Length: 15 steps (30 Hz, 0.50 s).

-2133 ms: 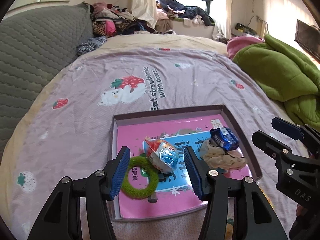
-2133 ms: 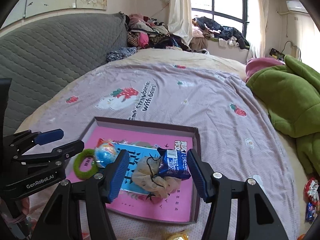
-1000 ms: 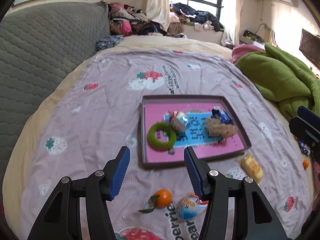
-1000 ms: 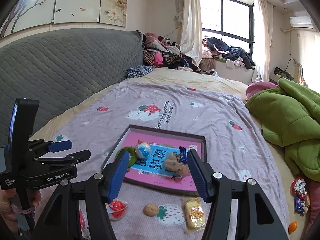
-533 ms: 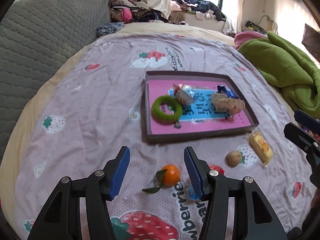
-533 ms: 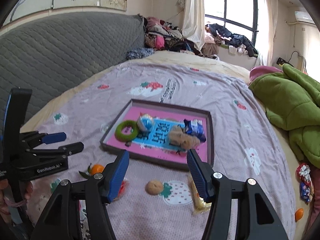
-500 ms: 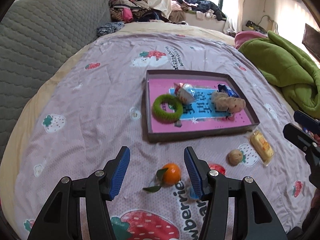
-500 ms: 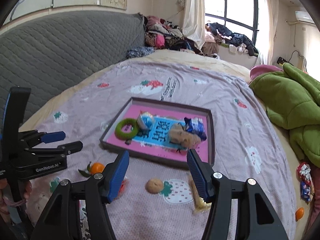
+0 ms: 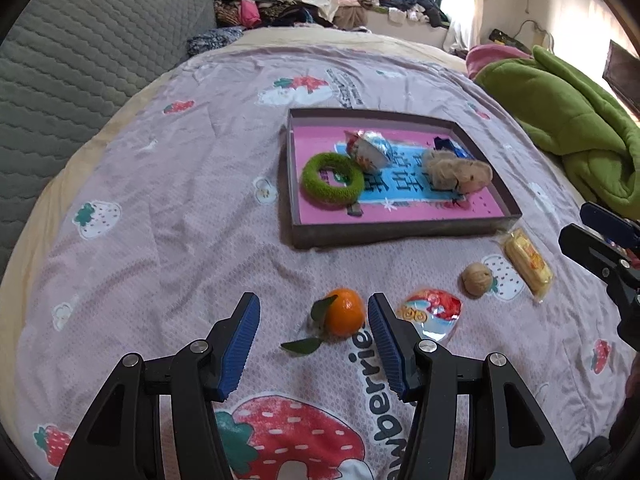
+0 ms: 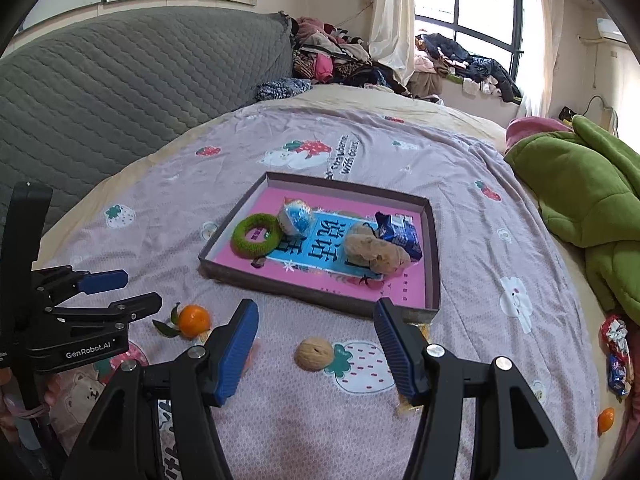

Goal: Organize objects
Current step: 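Withdraw both grippers and reach toward the mandarin orange and the walnut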

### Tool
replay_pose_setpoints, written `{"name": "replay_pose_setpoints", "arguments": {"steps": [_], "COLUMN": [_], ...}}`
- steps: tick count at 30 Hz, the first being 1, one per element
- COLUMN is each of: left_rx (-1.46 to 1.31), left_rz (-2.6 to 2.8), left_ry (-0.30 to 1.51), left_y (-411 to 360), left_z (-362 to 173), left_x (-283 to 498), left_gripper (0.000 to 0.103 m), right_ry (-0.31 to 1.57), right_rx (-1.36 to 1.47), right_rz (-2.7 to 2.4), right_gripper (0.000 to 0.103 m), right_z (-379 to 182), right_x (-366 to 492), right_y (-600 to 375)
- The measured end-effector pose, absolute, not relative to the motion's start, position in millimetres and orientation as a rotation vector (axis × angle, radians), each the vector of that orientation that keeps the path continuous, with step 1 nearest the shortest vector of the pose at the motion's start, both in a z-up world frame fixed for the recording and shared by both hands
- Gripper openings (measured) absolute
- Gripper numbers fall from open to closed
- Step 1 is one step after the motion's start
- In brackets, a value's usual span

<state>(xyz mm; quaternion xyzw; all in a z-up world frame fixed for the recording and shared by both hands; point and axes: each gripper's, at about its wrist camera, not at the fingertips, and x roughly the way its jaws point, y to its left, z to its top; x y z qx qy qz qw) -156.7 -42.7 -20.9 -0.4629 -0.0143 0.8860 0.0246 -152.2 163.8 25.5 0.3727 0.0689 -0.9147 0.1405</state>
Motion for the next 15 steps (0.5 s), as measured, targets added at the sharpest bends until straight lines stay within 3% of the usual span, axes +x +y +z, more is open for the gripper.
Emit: {"name": "replay_pose_setpoints", "arguments": {"steps": [15], "left_rx": [-1.484], "left_rz": [2.686], "left_ry": [-0.015], "left_y": [-38], "left_z": [-39], "left_x": [-157], "left_gripper": [0.058], "right_ry": [0.208], "right_rx": [1.150], "right_rz": [-2.610], "right_gripper": [0.060], "right_z": [2], "right_x": [-153], "right_y": [167]}}
